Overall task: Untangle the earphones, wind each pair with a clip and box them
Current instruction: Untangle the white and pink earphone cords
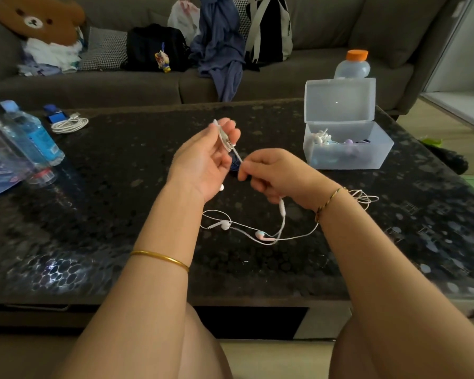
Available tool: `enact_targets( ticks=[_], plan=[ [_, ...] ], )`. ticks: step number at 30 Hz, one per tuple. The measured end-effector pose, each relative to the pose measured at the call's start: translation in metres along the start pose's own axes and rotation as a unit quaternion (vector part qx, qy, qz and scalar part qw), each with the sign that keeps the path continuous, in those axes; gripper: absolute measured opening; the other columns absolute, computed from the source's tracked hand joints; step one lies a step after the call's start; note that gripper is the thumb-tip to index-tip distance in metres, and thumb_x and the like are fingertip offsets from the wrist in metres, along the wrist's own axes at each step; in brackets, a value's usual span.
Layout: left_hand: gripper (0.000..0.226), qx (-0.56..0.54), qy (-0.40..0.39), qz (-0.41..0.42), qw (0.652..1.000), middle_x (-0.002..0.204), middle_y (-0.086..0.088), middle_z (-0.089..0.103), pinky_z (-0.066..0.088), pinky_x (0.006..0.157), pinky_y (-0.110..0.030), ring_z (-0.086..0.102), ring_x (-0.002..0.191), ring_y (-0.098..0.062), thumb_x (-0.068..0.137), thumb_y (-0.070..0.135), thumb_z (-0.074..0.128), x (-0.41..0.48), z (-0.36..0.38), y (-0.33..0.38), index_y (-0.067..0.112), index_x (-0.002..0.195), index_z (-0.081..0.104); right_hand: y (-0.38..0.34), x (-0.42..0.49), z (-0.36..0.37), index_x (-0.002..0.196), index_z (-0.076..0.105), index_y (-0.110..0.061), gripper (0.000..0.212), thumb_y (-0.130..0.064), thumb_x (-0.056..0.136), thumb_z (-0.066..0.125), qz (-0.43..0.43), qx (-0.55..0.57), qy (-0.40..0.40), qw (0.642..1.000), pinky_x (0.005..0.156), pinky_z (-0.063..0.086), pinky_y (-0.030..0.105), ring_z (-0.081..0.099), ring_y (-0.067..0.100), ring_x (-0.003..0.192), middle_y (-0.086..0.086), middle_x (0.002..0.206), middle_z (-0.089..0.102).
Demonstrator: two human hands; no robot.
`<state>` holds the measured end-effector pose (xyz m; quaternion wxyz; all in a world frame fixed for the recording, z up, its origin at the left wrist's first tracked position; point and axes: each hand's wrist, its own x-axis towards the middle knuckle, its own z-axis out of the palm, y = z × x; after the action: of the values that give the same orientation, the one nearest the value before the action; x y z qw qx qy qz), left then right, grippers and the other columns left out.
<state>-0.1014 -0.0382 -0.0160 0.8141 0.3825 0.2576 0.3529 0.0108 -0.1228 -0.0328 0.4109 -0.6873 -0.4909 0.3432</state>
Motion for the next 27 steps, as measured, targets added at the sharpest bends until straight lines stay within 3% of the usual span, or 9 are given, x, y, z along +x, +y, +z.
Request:
enact_targets(
  ticks=[3, 6, 9, 12, 14, 16, 20, 23, 27],
  plan=[
    [0.018, 0.143, 0.056, 0.085, 0.985, 0.092, 0.007, 0.074, 0.042, 0.066, -0.016, 0.071, 0.089, -0.004, 0.100, 0.019, 0.047, 0.001, -0.001, -0.006, 0.020, 0.100, 0.065, -0.005, -0.003, 0.002, 0.093, 0.064, -0.008, 0.024, -0.020, 0.099, 0.044, -0.019, -0.012, -0.039, 0.999, 0.040, 0.041, 0.021, 0.040, 0.010, 0.038, 0.004, 0.058, 0.050],
    [0.020, 0.338, 0.088, 0.185, 0.919, 0.097, 0.010, 0.072, 0.045, 0.066, -0.012, 0.068, 0.090, 0.000, 0.098, 0.017, 0.048, 0.004, -0.005, -0.011, 0.022, 0.104, 0.067, -0.010, -0.007, -0.002, 0.092, 0.065, -0.011, 0.024, -0.023, 0.099, 0.045, -0.015, -0.016, -0.069, 0.997, 0.042, 0.045, 0.020, 0.044, 0.010, 0.038, 0.004, 0.058, 0.054],
    [0.020, 0.486, 0.063, 0.217, 0.844, 0.088, 0.013, 0.066, 0.045, 0.072, -0.010, 0.062, 0.080, 0.005, 0.098, 0.017, 0.049, 0.005, -0.006, -0.013, 0.017, 0.098, 0.069, -0.013, -0.008, -0.007, 0.087, 0.063, -0.010, 0.023, -0.020, 0.099, 0.046, -0.031, 0.031, 0.000, 0.999, 0.038, 0.037, 0.020, 0.038, 0.009, 0.037, 0.003, 0.054, 0.049],
    [0.025, 0.569, 0.030, 0.192, 0.799, 0.078, 0.008, 0.063, 0.045, 0.069, -0.017, 0.058, 0.073, -0.002, 0.100, 0.021, 0.043, 0.002, 0.000, -0.016, 0.017, 0.088, 0.064, -0.011, -0.005, -0.014, 0.081, 0.061, -0.012, 0.022, -0.014, 0.097, 0.046, -0.048, 0.066, 0.076, 0.994, 0.039, 0.027, 0.019, 0.033, 0.006, 0.040, 0.002, 0.057, 0.043],
    [0.032, 0.559, 0.025, 0.168, 0.812, 0.069, 0.006, 0.059, 0.044, 0.063, -0.021, 0.054, 0.064, -0.006, 0.101, 0.024, 0.040, 0.001, 0.007, -0.015, 0.016, 0.079, 0.062, -0.006, -0.002, -0.016, 0.083, 0.061, -0.013, 0.020, -0.015, 0.097, 0.047, -0.054, 0.036, 0.119, 0.991, 0.040, 0.029, 0.017, 0.036, 0.002, 0.040, 0.000, 0.059, 0.045],
    [0.034, 0.495, 0.021, 0.104, 0.862, 0.059, 0.007, 0.050, 0.038, 0.053, -0.018, 0.045, 0.055, -0.006, 0.100, 0.025, 0.040, 0.001, 0.011, -0.013, 0.015, 0.074, 0.059, -0.001, 0.002, -0.015, 0.085, 0.061, -0.015, 0.016, -0.016, 0.096, 0.050, -0.063, 0.001, 0.171, 0.983, 0.040, 0.031, 0.011, 0.041, -0.001, 0.042, -0.005, 0.061, 0.047],
    [0.033, 0.183, -0.034, -0.033, 0.982, 0.054, 0.008, 0.045, 0.028, 0.052, -0.021, 0.040, 0.048, -0.004, 0.101, 0.026, 0.041, 0.002, 0.009, -0.008, 0.013, 0.079, 0.061, 0.003, 0.008, -0.008, 0.084, 0.060, -0.018, 0.017, -0.018, 0.096, 0.049, -0.057, 0.008, 0.212, 0.976, 0.038, 0.031, 0.007, 0.042, -0.002, 0.042, -0.007, 0.062, 0.048],
    [0.030, -0.003, -0.035, -0.060, 0.998, 0.065, 0.007, 0.056, 0.031, 0.052, -0.017, 0.049, 0.057, -0.002, 0.102, 0.025, 0.040, 0.003, 0.005, -0.005, 0.011, 0.095, 0.065, 0.001, 0.009, 0.004, 0.081, 0.057, -0.012, 0.027, -0.024, 0.100, 0.041, -0.034, 0.000, 0.156, 0.987, 0.037, 0.029, 0.010, 0.037, -0.002, 0.034, -0.001, 0.060, 0.047],
    [0.026, -0.045, -0.021, -0.008, 0.999, 0.097, 0.002, 0.071, 0.039, 0.055, -0.015, 0.069, 0.084, -0.005, 0.102, 0.017, 0.039, 0.001, 0.003, -0.001, 0.009, 0.114, 0.060, -0.006, 0.007, 0.016, 0.087, 0.057, -0.005, 0.029, -0.020, 0.101, 0.036, -0.018, -0.009, 0.058, 0.998, 0.036, 0.027, 0.011, 0.034, 0.000, 0.033, 0.000, 0.059, 0.047]
  ],
)
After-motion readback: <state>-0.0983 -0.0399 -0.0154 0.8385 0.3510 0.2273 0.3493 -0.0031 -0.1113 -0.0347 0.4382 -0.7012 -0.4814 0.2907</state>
